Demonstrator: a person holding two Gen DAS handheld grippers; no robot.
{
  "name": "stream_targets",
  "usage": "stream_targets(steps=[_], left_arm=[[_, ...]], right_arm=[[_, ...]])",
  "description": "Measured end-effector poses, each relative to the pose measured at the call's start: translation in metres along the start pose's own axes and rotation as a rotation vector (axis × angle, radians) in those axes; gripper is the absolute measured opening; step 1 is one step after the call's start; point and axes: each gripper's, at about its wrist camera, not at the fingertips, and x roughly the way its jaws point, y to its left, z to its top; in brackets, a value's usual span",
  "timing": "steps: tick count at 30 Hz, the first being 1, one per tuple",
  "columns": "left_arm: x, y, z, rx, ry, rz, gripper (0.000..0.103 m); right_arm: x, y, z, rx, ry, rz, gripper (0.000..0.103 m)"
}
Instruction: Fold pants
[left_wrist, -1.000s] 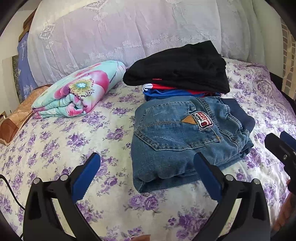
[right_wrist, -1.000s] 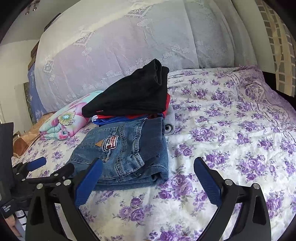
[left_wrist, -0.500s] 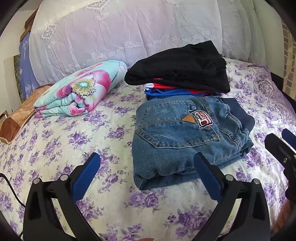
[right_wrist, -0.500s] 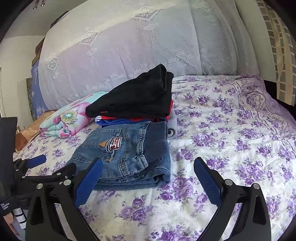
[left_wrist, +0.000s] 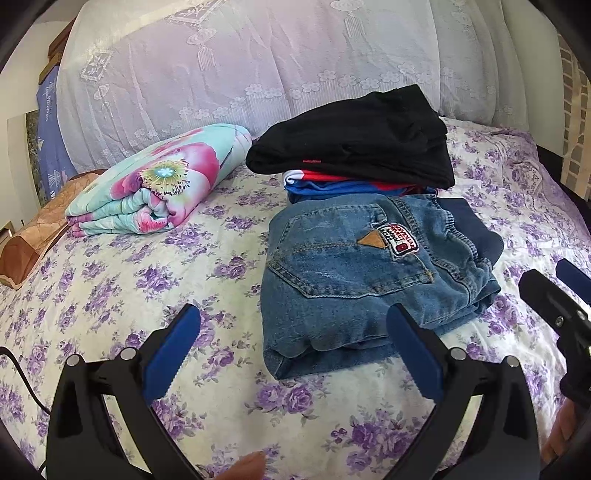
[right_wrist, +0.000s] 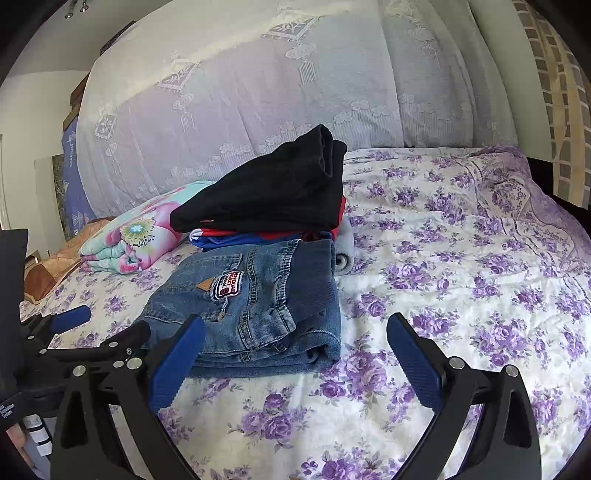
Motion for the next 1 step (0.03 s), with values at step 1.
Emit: stream_targets(steps=[1], left_arm=[[0.0001,-0.0001,-0.0003,0.000,0.000,0.002,0.099]], right_arm=[[-0.0002,0.0001,-0.0001,0.000,0.000,-0.001,0.099]])
